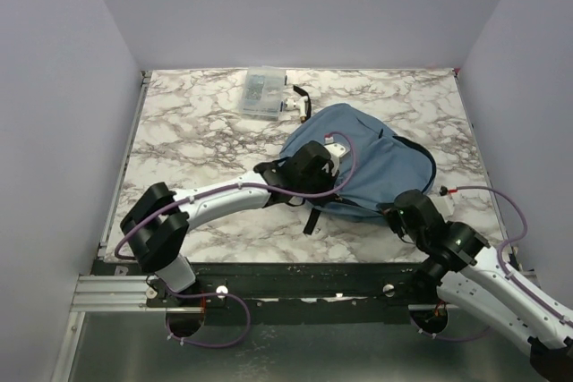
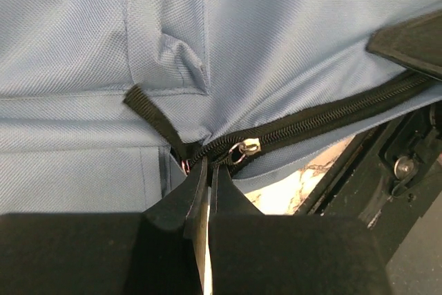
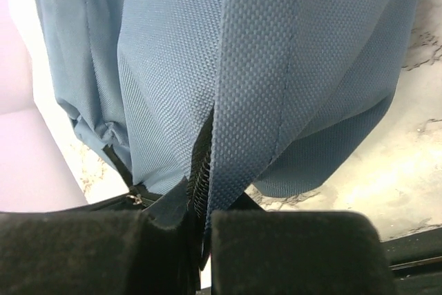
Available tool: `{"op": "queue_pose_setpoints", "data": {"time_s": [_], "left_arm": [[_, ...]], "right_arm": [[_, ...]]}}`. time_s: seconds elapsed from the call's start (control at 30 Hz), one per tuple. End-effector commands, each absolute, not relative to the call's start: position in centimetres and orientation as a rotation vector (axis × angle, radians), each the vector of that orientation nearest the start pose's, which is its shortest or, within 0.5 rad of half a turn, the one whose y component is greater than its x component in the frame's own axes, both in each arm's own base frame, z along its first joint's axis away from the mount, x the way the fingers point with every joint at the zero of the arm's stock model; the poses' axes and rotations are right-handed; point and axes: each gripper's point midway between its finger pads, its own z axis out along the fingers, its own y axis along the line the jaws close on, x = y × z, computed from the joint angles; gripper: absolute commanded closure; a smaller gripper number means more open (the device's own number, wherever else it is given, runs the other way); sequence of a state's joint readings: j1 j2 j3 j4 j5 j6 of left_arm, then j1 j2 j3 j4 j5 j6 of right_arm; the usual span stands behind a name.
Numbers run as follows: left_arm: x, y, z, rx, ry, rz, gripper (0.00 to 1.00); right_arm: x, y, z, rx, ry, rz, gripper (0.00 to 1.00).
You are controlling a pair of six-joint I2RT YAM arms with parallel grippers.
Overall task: Pack the student bag
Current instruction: Zip the student bag at the center of the board.
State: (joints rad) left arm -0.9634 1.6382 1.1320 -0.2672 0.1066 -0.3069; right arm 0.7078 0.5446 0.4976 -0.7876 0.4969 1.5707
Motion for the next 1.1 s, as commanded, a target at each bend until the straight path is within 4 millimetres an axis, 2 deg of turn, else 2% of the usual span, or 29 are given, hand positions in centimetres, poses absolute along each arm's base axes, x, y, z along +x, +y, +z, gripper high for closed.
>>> {"op": "queue_pose_setpoints", "data": {"time_s": [0.0, 0.07, 0.1, 0.13, 0.17, 0.27, 0.37, 0.43, 0.57, 0.6, 0.63, 0.67, 0.7, 0.77, 0.83, 0.9, 1.0, 1.07], "left_arm": [[22.4, -29.9, 11.6, 0.882, 2.376, -0.506, 1.00], [19.0, -33.1, 13.2, 1.105, 2.298, -0.843, 1.00], [16.6, -34.4, 14.0, 1.225, 2.257, -1.030, 1.00], [15.0, -35.1, 14.2, 1.299, 2.240, -1.165, 1.00], [14.6, -35.2, 13.8, 1.306, 2.273, -1.195, 1.00], [15.0, -34.7, 11.2, 1.256, 2.445, -1.140, 1.00], [15.7, -33.7, 9.4, 1.162, 2.555, -1.094, 1.00], [17.1, -32.4, 8.2, 1.048, 2.632, -1.007, 1.00], [19.3, -30.6, 7.6, 0.896, 2.673, -0.864, 1.00], [19.5, -30.6, 8.0, 0.894, 2.658, -0.863, 0.96], [19.7, -30.8, 8.6, 0.890, 2.638, -0.868, 0.85], [20.0, -30.9, 9.1, 0.876, 2.624, -0.865, 0.74], [20.3, -30.9, 9.8, 0.866, 2.600, -0.857, 0.67], [21.0, -30.8, 11.6, 0.835, 2.541, -0.835, 0.57], [21.9, -30.5, 14.0, 0.818, 2.458, -0.810, 0.54], [23.0, -29.9, 16.8, 0.775, 2.377, -0.778, 0.52], [23.8, -29.3, 22.4, 0.720, 2.218, -0.784, 0.50], [23.9, -28.8, 26.3, 0.693, 2.102, -0.796, 0.48]], "right_arm": [[18.3, 2.5, 11.4, 1.165, 1.880, 0.153, 0.99], [18.6, 2.8, 11.6, 1.129, 1.890, 0.167, 0.99], [18.7, 2.9, 11.7, 1.109, 1.894, 0.174, 0.99], [18.8, 3.0, 11.9, 1.095, 1.895, 0.183, 0.99], [18.7, 3.0, 11.9, 1.094, 1.893, 0.189, 0.99], [18.8, 3.1, 12.0, 1.092, 1.890, 0.204, 0.99], [18.7, 3.1, 12.0, 1.104, 1.886, 0.205, 0.99], [18.6, 2.9, 12.0, 1.111, 1.881, 0.200, 0.99], [18.7, 2.9, 12.1, 1.115, 1.872, 0.212, 0.99], [18.8, 3.0, 12.4, 1.113, 1.867, 0.224, 0.98], [18.8, 3.2, 12.7, 1.110, 1.867, 0.238, 0.88], [18.8, 3.3, 13.3, 1.104, 1.867, 0.257, 0.74], [18.7, 3.5, 14.1, 1.093, 1.869, 0.278, 0.58], [18.7, 3.6, 16.6, 1.046, 1.846, 0.337, 0.38], [18.6, 3.3, 19.2, 0.985, 1.803, 0.380, 0.23], [18.4, 2.6, 21.9, 0.956, 1.737, 0.420, 0.12], [18.0, 1.1, 25.7, 0.905, 1.657, 0.404, 0.00], [18.1, 0.5, 29.0, 0.823, 1.606, 0.381, 0.00]]}}
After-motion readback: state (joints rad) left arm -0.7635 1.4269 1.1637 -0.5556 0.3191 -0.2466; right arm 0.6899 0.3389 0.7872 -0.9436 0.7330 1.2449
